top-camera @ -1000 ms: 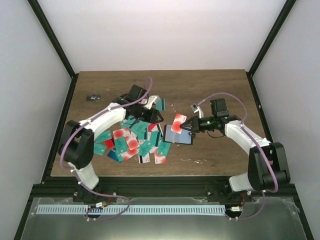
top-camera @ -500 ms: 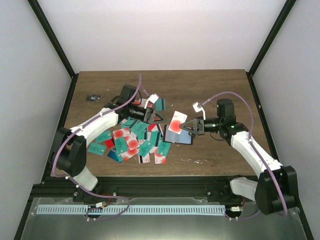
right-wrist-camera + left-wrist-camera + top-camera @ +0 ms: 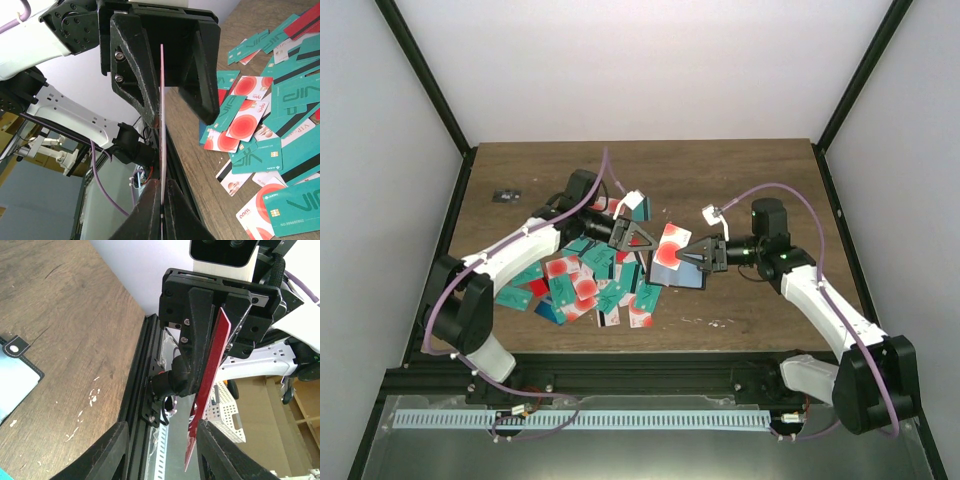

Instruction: Put the credit cards into the card holder

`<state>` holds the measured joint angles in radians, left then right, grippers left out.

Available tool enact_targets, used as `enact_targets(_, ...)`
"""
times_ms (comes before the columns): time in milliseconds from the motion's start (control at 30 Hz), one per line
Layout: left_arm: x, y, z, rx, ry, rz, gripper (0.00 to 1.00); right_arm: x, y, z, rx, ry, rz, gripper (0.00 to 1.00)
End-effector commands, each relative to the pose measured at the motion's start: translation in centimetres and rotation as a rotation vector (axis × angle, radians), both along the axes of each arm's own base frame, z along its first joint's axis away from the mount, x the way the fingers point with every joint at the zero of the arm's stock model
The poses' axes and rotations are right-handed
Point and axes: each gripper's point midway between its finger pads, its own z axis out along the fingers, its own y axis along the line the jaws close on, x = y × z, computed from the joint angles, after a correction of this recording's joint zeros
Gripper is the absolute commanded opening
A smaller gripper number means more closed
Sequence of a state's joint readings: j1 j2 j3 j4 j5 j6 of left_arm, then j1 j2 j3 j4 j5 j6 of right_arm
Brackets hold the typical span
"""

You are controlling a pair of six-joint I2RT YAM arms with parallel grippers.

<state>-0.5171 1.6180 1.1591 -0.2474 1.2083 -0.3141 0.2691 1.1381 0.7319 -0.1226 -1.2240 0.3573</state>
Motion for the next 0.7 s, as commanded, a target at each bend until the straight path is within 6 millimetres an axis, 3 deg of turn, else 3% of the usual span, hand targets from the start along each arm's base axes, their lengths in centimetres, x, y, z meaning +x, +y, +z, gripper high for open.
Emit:
enact_targets(0, -1.2, -0.3, 1.9, -0.062, -0.050, -0.055, 0.37, -0.5, 0.4, 0.7, 0.017, -0.026, 0.022, 0.01)
enact_targets(400, -1.6, -1.2, 2.6, -0.077, -0.063, -0.070, 0.33, 0.0, 0.7, 0.3, 0.008, -0.011, 0.014, 0.01)
enact_targets(567, -0.7, -0.8, 3.4, -0.078, -0.091, -0.017, 0.45, 0.0, 0.6, -0.4, -0.003, 0.004, 0.001, 0.01)
enact_targets(667, -0.6, -0.4, 4.0, -0.098, -0.097, -0.001, 0.46, -0.1, 0.6, -0.3, -0.001, 0.005, 0.005, 0.01)
